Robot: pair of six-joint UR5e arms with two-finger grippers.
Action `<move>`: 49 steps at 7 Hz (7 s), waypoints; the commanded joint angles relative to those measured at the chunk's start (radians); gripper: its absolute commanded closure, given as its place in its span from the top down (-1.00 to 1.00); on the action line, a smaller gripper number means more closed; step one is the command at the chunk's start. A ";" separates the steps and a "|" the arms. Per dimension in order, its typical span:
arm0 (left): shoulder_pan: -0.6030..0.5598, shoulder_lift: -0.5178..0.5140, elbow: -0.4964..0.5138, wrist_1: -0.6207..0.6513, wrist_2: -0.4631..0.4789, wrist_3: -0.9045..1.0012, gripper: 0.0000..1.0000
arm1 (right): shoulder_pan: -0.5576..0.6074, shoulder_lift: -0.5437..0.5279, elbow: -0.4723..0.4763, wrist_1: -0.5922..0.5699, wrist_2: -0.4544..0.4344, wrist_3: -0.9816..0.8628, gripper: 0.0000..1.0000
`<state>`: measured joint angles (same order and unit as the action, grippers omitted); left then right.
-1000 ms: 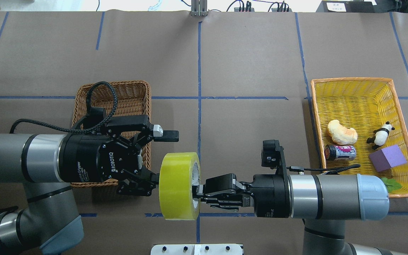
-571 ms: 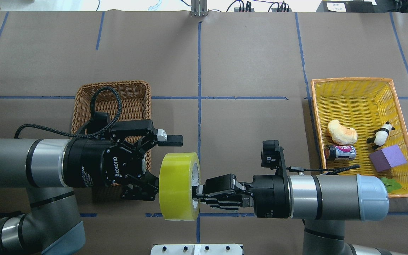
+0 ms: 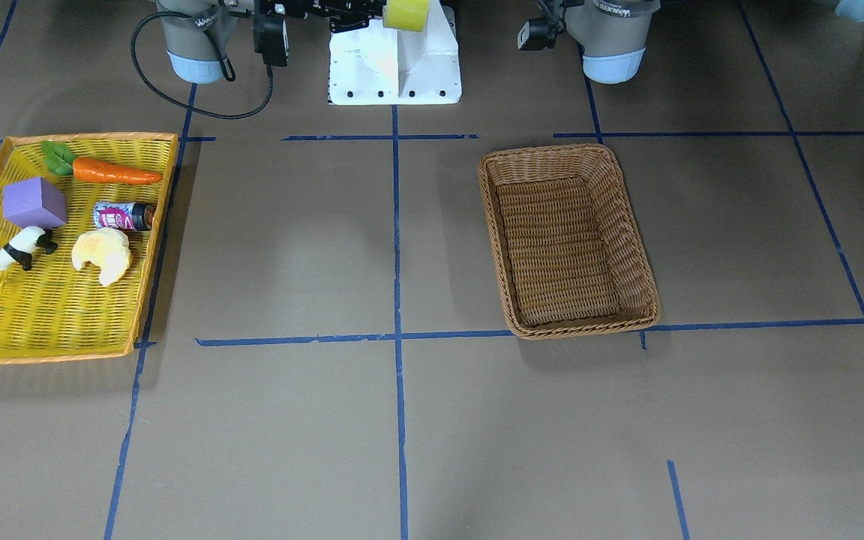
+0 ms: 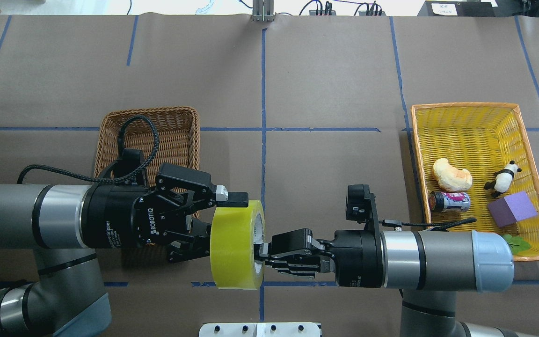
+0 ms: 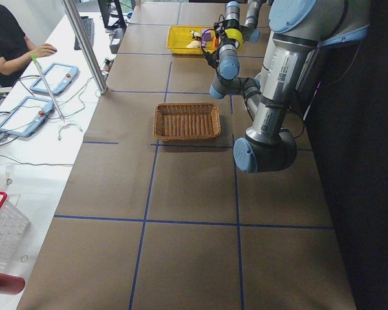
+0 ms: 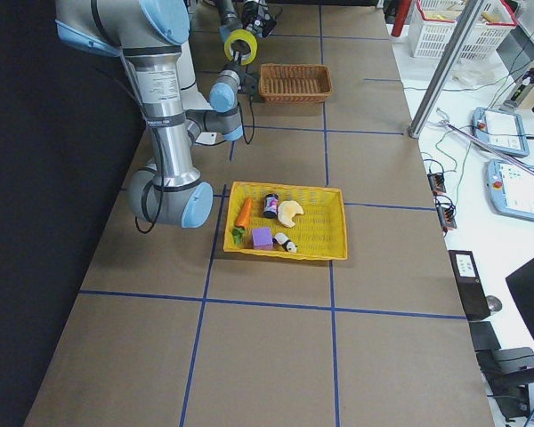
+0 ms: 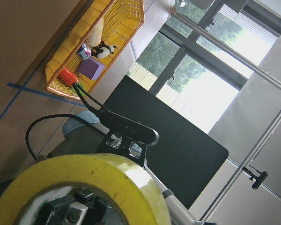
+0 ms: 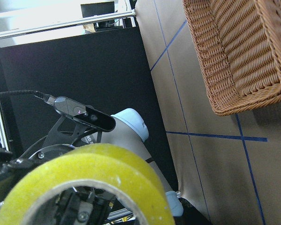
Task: Move tape to another basket
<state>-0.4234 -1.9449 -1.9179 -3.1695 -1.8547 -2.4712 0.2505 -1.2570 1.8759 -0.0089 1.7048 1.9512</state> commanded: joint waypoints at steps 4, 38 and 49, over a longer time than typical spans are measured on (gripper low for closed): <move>0.002 0.001 -0.001 -0.003 -0.011 0.003 -1.00 | 0.003 -0.001 0.003 0.001 -0.005 0.000 1.00; -0.977 0.474 0.087 1.471 -0.566 2.290 1.00 | 1.397 -0.410 -0.273 -1.596 0.691 -2.240 1.00; -1.167 0.480 0.223 1.665 -0.459 2.562 1.00 | 1.383 -0.371 -0.259 -1.591 0.690 -2.128 1.00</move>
<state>-1.5918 -1.4699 -1.6889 -1.5146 -2.3358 0.0834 1.6338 -1.6274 1.6174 -1.5994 2.3946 -0.1776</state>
